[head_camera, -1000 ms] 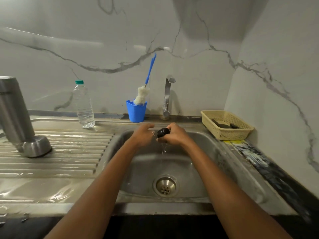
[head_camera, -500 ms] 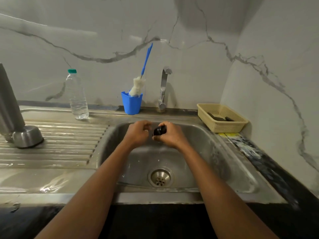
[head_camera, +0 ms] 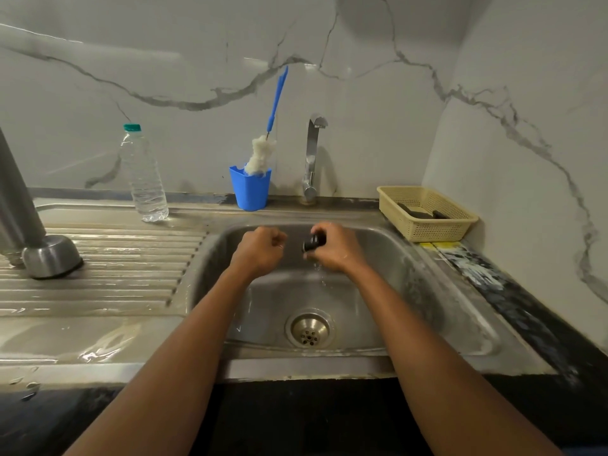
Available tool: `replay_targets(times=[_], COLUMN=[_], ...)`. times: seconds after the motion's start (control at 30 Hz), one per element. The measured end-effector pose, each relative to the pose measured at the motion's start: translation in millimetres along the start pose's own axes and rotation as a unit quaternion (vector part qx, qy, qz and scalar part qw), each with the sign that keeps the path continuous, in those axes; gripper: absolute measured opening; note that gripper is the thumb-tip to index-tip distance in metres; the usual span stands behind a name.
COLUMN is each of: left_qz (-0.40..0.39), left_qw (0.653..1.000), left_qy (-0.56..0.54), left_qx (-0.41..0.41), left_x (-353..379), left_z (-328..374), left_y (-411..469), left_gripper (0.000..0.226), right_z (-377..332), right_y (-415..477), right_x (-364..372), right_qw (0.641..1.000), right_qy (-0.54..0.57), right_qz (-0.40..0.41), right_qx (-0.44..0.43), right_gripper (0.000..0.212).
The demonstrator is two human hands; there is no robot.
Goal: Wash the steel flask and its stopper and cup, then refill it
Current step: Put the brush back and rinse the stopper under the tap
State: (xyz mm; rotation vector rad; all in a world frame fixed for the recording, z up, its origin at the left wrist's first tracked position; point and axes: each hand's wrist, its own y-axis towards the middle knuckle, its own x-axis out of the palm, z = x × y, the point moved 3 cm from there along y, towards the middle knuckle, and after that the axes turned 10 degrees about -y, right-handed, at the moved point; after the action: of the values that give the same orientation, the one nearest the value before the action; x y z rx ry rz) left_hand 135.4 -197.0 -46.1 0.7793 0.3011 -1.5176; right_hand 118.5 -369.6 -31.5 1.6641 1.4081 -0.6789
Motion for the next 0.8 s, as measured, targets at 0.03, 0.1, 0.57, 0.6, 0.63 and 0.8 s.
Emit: replay_targets(times=[0.03,0.1,0.57,0.6,0.63,0.8], left_qz=[0.002,0.004,0.003,0.001,-0.002,-0.007], left_qw=[1.000,1.000,1.000,1.000,1.000,1.000], left_qy=[0.004,0.007,0.003,0.003,0.002,0.001], left_qx=[0.002,0.000,-0.008,-0.008,-0.009,-0.009], left_x=[0,0,-2,-1,-1,-1], left_z=[0,-1,-2,-1,-1,-1], left_y=[1,1,0,0,0,1], left_gripper=[0.034,0.033,0.036,0.036,0.036,0.037], right_z=[1,0,3,2,4,7], right_y=[3,1,0,-1,-3,-2], right_x=[-4,-5,1,3,4,1], right_qw=[0.999,0.999,1.000,0.999,0.998,0.999], right_qy=[0.026,0.017,0.003,-0.029,-0.049,-0.037], right_qz=[0.038,0.043,0.022,-0.014,-0.036,-0.001], right_qx=[0.004,0.015,0.021,0.025,0.027,0.037], right_gripper=[0.047,0.044,0.037,0.037,0.037,0.036])
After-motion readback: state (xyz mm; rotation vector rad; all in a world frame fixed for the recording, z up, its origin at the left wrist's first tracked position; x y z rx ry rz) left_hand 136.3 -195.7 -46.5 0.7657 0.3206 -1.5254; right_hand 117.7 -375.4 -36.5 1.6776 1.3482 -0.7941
